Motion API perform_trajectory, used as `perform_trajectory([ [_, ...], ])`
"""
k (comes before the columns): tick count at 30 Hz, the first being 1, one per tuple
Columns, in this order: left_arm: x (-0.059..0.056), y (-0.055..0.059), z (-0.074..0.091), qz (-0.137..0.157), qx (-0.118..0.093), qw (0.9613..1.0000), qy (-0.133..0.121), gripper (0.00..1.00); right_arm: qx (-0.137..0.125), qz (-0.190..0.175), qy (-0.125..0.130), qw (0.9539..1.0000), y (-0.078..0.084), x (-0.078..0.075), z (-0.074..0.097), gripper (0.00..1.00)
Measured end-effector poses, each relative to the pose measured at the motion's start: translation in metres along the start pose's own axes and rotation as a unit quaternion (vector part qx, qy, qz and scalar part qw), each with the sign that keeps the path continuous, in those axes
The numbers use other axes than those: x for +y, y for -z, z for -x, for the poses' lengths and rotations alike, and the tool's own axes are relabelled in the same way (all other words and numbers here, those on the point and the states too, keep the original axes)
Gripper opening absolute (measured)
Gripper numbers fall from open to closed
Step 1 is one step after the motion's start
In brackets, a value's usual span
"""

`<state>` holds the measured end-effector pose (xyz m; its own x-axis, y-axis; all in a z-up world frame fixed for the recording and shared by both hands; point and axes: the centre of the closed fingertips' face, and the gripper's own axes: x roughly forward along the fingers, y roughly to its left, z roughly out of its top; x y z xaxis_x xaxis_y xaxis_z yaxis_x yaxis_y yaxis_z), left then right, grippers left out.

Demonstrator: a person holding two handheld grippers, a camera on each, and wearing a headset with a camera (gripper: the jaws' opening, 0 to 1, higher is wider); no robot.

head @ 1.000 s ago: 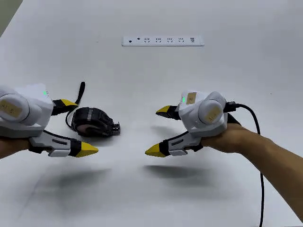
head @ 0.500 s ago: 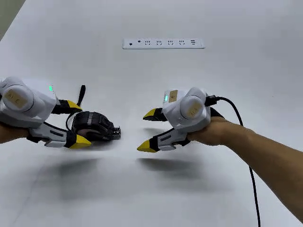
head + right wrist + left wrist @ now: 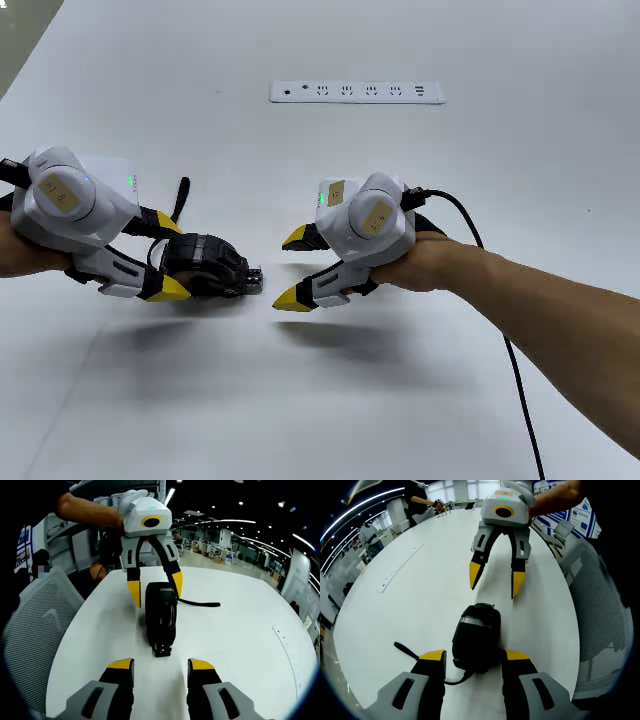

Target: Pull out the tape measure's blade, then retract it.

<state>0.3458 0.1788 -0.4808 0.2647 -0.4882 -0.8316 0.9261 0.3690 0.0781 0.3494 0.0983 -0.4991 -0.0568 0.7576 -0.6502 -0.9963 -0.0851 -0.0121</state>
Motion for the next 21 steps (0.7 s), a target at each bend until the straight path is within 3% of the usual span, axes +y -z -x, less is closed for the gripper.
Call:
perform_trajectory([
  [8, 0.000, 0.002, -0.003, -0.008, 0.007, 0.9999, 0.009, 0.37, 0.009, 0.016, -0.006, 0.9998, -0.001, -0.001, -0.014, 0.28],
  [21, 0.000, 0.000, -0.008, -0.015, 0.012, 0.9995, 0.025, 0.31, 0.017, 0.017, -0.021, 0.9995, -0.001, -0.004, -0.028, 0.19],
])
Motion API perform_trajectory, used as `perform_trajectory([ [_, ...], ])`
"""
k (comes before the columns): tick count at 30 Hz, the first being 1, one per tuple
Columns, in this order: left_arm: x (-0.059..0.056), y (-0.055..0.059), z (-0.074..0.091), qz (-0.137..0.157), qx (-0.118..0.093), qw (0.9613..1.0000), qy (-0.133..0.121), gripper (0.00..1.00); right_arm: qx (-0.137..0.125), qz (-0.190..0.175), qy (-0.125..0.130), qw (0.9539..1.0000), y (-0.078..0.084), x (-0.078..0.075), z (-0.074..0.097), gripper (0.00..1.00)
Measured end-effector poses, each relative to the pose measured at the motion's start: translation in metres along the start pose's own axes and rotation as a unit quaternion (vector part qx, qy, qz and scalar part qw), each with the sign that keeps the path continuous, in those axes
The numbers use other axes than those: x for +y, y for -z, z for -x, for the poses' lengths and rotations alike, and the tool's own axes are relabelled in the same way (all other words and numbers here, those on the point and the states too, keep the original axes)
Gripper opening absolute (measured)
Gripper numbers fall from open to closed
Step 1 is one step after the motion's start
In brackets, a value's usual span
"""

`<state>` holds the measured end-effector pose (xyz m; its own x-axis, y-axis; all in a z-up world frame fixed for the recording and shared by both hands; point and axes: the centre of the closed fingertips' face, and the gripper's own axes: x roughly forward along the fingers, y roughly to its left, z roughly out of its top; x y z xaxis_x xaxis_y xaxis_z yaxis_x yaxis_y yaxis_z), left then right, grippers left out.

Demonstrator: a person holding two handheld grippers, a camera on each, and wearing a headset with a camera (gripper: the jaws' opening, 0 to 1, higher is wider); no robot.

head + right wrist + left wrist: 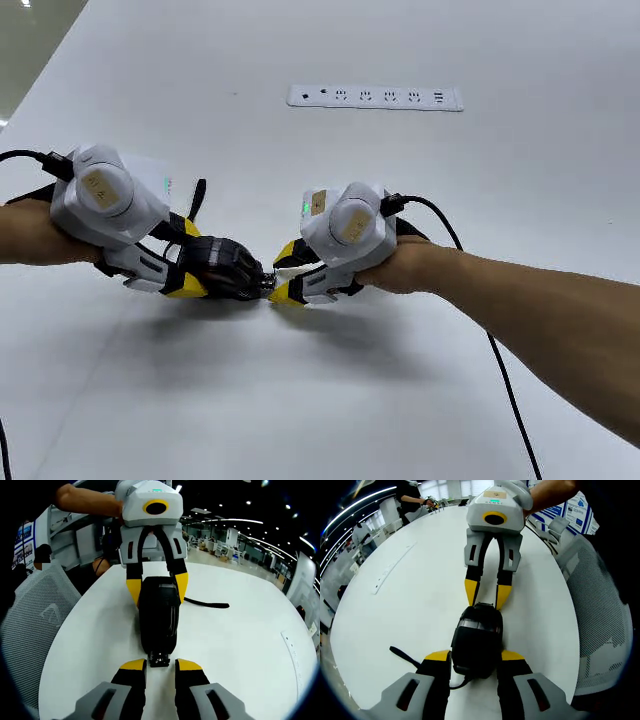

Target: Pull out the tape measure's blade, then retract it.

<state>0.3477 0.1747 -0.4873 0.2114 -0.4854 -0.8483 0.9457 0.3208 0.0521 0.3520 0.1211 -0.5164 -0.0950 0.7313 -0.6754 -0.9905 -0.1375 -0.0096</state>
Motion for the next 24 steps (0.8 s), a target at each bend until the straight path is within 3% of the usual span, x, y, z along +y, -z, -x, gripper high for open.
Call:
perform_trajectory([
  [8, 0.0005, 0.0042, -0.0021, -0.003, 0.007, 1.0000, 0.004, 0.29, 0.004, -0.001, -0.009, 1.0000, 0.0012, 0.0020, -0.0053, 0.13],
  [24, 0.0020, 0.0033, -0.0025, -0.001, 0.001, 1.0000, 0.003, 0.27, 0.010, 0.008, -0.015, 0.9998, 0.0015, 0.0021, -0.0055, 0.11],
])
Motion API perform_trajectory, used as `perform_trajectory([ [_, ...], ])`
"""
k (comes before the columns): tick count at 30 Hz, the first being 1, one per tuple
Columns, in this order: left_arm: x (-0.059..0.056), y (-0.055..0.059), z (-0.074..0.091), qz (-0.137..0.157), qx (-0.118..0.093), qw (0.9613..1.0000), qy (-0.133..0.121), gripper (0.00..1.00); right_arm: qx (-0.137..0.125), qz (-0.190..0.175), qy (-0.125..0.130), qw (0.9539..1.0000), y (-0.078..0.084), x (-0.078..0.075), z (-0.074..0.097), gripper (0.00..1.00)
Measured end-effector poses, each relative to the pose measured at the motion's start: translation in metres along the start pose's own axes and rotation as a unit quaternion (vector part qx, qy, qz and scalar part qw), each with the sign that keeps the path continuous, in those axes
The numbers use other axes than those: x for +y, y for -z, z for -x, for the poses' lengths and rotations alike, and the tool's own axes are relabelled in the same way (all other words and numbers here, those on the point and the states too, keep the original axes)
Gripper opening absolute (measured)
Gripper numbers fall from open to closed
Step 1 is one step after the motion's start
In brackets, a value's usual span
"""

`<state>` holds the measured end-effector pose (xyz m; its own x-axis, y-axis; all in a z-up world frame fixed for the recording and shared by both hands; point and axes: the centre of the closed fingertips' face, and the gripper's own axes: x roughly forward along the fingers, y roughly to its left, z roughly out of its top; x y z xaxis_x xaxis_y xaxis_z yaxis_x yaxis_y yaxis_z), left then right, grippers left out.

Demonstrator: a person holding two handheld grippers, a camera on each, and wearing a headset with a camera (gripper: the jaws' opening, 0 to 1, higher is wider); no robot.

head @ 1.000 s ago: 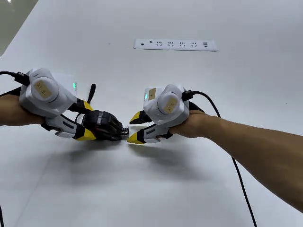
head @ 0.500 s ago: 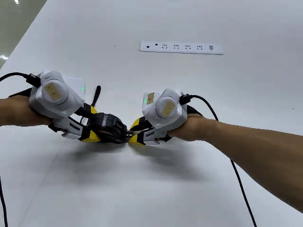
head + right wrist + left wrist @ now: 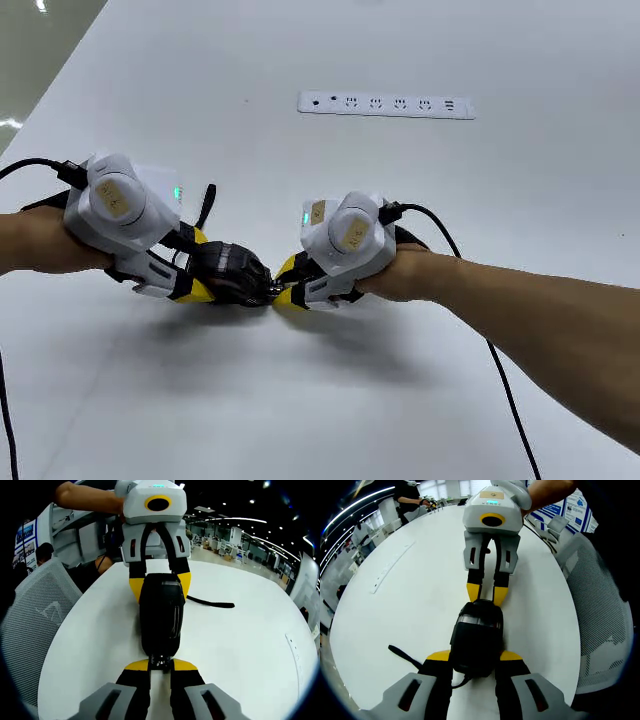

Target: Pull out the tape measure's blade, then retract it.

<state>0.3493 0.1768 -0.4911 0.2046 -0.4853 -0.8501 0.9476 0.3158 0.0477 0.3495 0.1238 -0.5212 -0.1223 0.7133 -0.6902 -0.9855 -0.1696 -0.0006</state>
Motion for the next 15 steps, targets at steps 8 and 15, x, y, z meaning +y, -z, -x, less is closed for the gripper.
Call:
perform_trajectory([
  [8, 0.0000, 0.0000, -0.0002, 0.010, -0.001, 0.9999, 0.001, 0.27, 0.004, 0.005, 0.001, 1.0000, 0.0013, 0.0001, 0.0008, 0.10],
  [15, -0.0003, -0.0005, -0.0005, 0.011, 0.000, 0.9999, 0.002, 0.27, 0.004, 0.009, 0.000, 1.0000, 0.0021, 0.0004, 0.0019, 0.10],
])
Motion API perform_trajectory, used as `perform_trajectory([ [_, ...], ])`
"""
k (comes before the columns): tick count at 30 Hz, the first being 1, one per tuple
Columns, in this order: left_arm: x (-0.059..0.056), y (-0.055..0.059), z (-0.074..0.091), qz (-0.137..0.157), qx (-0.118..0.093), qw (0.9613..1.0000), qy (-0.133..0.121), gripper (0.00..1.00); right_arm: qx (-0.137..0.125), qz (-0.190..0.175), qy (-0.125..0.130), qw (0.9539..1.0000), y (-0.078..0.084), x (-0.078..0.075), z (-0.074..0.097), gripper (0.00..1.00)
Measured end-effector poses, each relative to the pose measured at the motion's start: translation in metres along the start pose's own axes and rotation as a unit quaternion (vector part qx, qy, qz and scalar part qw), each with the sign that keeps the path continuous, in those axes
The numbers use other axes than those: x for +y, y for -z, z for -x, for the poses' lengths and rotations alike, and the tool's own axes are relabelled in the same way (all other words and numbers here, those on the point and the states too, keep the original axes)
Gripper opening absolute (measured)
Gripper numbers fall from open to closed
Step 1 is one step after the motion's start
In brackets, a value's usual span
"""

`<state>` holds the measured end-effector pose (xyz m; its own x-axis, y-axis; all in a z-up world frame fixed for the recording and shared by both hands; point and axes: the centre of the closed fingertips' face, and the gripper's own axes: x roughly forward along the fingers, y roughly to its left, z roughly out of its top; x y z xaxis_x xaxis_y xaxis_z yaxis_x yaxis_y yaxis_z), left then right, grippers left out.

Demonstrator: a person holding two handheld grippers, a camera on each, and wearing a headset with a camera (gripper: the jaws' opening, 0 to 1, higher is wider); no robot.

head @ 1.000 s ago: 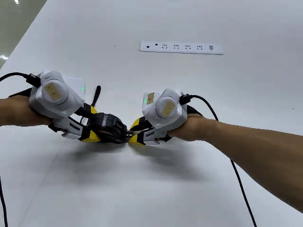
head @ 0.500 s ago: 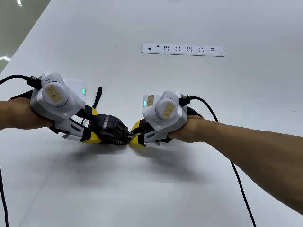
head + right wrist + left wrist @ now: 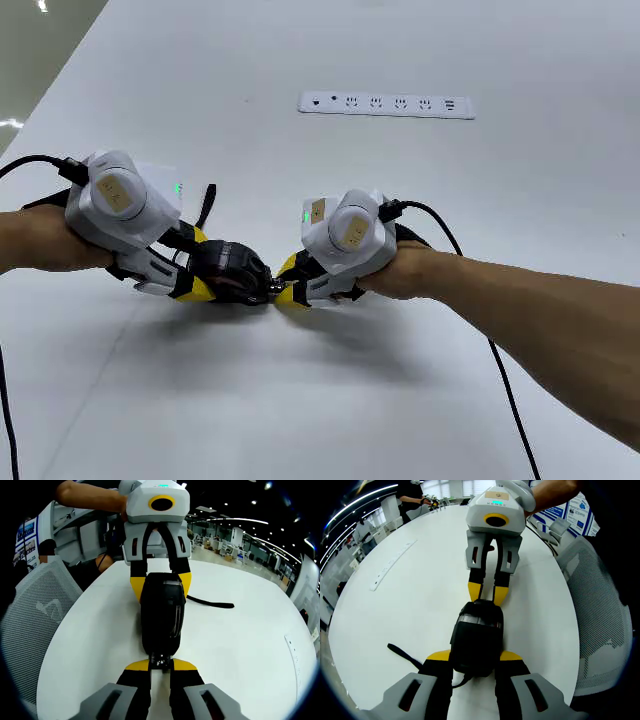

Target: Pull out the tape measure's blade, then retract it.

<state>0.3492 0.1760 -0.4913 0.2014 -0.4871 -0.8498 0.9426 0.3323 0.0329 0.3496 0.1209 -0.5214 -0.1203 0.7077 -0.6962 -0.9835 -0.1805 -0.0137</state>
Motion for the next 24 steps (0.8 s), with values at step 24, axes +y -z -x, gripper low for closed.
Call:
perform_trajectory([
  [24, -0.001, -0.001, 0.000, 0.004, -0.002, 1.0000, 0.005, 0.27, 0.009, 0.003, -0.001, 1.0000, 0.014, 0.001, 0.014, 0.10],
])
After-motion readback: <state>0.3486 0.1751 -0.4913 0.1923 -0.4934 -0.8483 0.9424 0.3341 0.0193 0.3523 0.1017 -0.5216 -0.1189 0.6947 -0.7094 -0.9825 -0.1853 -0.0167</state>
